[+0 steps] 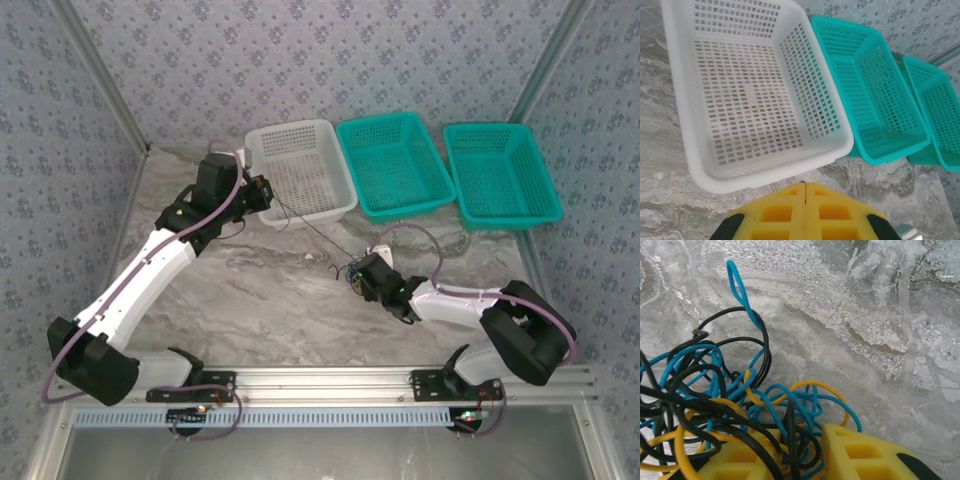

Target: Untangle the cables

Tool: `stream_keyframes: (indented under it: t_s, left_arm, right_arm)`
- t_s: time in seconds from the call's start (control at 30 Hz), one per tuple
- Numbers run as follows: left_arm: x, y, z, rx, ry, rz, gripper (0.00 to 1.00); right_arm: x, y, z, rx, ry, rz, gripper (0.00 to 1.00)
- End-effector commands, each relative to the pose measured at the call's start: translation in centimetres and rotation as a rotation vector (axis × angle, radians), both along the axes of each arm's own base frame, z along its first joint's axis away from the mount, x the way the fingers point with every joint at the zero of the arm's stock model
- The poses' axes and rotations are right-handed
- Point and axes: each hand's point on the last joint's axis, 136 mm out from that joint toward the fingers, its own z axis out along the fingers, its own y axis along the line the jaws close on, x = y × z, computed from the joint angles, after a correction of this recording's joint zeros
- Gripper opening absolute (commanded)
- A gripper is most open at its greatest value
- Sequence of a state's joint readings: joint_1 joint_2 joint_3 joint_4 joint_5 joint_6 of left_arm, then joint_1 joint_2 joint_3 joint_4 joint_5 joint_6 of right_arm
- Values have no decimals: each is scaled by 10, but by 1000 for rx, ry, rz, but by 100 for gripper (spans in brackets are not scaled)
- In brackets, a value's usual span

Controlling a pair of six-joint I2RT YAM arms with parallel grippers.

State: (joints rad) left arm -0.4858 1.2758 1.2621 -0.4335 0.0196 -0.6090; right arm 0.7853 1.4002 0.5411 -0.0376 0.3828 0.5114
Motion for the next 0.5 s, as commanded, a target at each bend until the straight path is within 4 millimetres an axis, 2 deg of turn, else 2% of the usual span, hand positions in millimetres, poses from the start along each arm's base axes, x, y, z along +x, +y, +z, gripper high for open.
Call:
stream_keyframes:
  t_s: [0.0, 0.1, 0.3, 0.47]
  left_arm:
    - [0, 19, 47, 27, -130, 50, 0]
    - [-1, 44, 67, 75, -194, 140, 0]
    - [-10, 88, 94, 152, -290, 297, 0]
    - [-20, 116, 107, 179, -337, 390, 0]
  right_arm:
    - [-15, -29, -15, -92, 67, -66, 29]
    - [-16, -42, -16, -110, 82, -138, 29]
    - [-17, -57, -19, -103, 107, -220, 29]
    - [-17, -67, -18, -99, 122, -283, 28]
